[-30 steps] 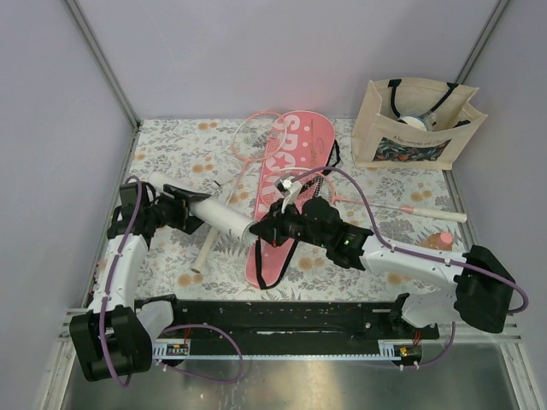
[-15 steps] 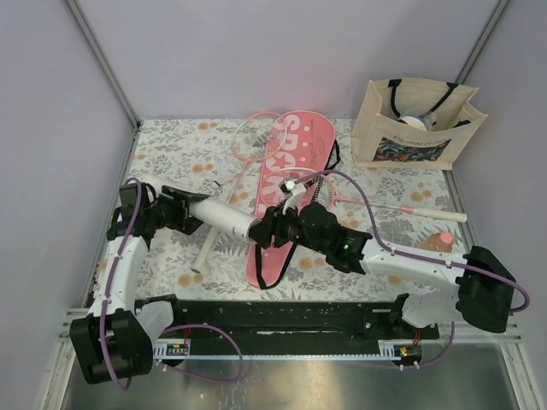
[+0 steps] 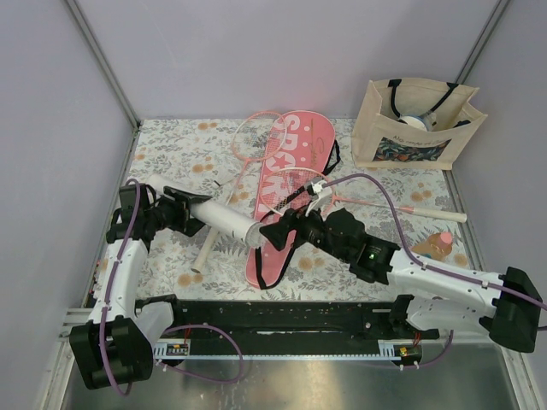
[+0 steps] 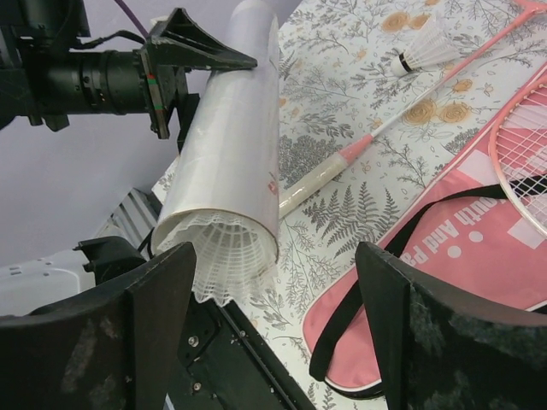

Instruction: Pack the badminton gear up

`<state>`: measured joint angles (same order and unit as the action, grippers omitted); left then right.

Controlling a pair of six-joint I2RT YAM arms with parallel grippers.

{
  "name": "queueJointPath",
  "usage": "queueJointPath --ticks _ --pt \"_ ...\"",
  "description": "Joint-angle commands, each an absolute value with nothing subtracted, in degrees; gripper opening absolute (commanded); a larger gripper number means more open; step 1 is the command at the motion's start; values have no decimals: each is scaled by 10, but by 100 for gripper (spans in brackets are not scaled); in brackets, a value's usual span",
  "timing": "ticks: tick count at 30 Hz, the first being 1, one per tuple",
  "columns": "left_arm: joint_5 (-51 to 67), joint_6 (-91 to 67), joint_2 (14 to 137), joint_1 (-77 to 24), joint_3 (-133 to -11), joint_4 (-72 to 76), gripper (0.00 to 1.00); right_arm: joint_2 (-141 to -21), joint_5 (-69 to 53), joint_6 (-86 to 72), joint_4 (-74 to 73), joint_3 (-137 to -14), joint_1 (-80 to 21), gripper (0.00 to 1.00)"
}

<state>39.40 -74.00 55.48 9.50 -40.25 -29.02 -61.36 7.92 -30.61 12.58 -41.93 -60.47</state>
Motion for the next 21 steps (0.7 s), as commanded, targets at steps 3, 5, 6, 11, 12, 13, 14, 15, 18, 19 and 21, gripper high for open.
queueJointPath --ticks 3,5,6,11,12,13,14,15,18,19,21 --pt "434 -769 533 93 -431 -265 42 -669 68 -280 192 -432 -604 83" --pt "433 -781 527 88 -428 -262 42 -699 63 -274 227 -439 -604 83" --pt "435 -792 524 84 -426 -258 42 -714 61 -269 241 -445 -604 82" --pt "417 -834 512 66 -423 -250 42 -776 60 -258 325 -473 -604 77" --pt "411 -838 510 62 -425 -250 42 -783 60 -259 337 -476 -604 77" --pt "410 -839 509 62 -425 -250 42 -788 62 -260 344 -479 -604 77" --pt "410 -843 506 62 -425 -250 42 -789 64 -261 348 -481 -604 77" --pt "409 -845 506 62 -425 -251 42 -788 69 -263 346 -482 -604 77" --pt "410 -845 511 62 -425 -253 42 -767 77 -254 321 -471 -605 81" --pt "414 -845 513 62 -425 -252 42 -754 79 -251 313 -463 -604 83" --pt "418 -844 518 62 -425 -251 42 -722 83 -233 297 -434 -604 86"
